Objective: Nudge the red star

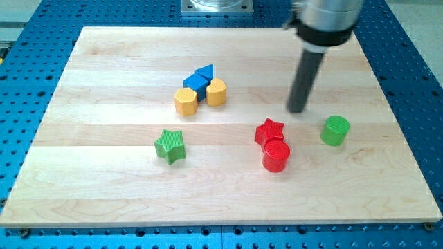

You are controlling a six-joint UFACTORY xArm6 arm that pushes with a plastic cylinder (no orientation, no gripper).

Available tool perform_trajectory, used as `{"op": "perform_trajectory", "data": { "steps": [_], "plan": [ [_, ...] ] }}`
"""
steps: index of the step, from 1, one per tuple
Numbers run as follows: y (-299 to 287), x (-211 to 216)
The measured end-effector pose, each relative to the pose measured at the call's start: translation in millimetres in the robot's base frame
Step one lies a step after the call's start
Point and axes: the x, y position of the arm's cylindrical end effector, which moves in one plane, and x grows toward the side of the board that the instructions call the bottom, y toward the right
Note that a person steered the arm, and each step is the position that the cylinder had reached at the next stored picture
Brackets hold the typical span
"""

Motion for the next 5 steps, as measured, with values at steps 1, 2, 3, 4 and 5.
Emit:
{"op": "perform_trajectory", "data": {
  "steps": [1,2,3,4,5],
  "plan": [
    [-43.9,-4.6],
    [-119.3,40.9],
    [-80.4,89.3],
    [-46.0,27.6],
    [-24.2,-41.4]
  ]
}}
